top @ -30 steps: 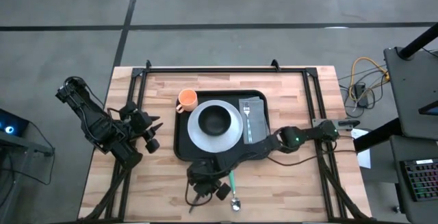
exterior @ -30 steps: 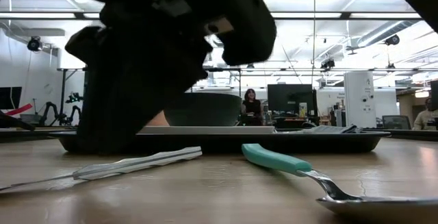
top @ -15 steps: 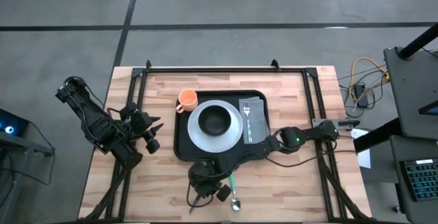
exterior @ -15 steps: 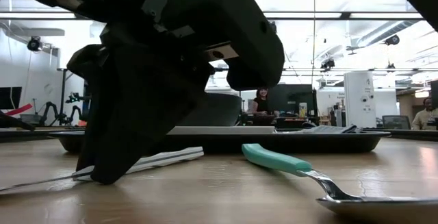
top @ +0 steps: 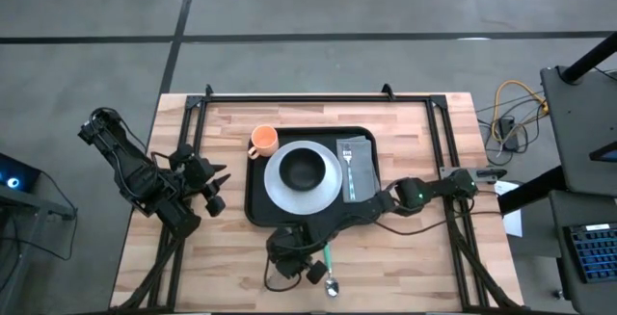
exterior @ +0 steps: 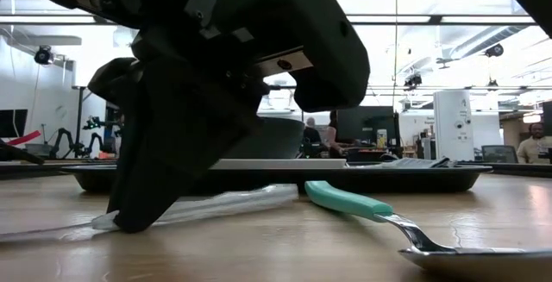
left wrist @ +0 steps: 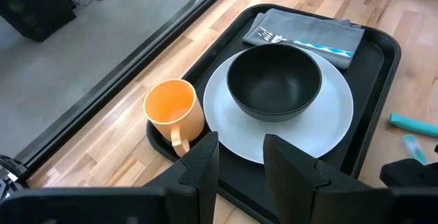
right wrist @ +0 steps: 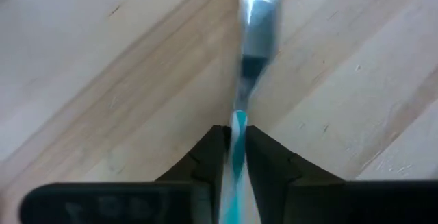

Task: Set up tray
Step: Put the blue knife on the gray napkin to the right of the blue fork

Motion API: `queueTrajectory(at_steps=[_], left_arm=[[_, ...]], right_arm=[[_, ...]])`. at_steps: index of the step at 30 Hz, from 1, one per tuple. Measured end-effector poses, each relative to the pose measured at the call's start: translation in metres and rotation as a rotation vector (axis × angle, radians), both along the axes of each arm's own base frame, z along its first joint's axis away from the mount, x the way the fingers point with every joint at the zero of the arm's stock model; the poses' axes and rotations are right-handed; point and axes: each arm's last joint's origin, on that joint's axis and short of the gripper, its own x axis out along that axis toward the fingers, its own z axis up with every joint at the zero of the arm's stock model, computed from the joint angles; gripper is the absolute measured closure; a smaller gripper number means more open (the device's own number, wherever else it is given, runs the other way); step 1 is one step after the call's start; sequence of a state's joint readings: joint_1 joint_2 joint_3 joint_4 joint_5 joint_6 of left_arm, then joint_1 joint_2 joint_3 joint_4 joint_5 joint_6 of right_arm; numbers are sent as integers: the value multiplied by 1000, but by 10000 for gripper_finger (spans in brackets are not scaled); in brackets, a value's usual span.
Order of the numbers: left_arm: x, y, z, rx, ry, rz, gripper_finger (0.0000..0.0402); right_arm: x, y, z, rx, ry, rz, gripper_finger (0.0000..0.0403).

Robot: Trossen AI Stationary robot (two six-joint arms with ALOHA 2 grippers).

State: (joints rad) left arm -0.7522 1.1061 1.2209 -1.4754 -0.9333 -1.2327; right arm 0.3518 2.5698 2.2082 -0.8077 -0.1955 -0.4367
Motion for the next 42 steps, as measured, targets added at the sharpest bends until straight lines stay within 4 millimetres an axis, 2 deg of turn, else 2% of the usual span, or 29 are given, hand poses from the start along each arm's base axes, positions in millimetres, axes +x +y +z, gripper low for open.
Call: queueTrajectory(at_steps=[3,9,22,28,35,42], left_arm=[[0,0,0,0,0,0,304],[0,0,0,-7,8,-3,304],[0,0,0,6,21,-17,304],[0,0,0,2,22,-15,304],[0,0,0,2,21,-15,304],[0,0,-3,9,28,-15,304]], right_arm=[[0,1,0,-4,-4,14,382],[0,3,5,-10,-14,12,387],[-9,7,51,-50,27,-137,390],[-20,-3,82,-10,95,-402,390],[-49,-21,130,-167,78,-709,392],[-73,-57,169,-300,-13,-1123,392]])
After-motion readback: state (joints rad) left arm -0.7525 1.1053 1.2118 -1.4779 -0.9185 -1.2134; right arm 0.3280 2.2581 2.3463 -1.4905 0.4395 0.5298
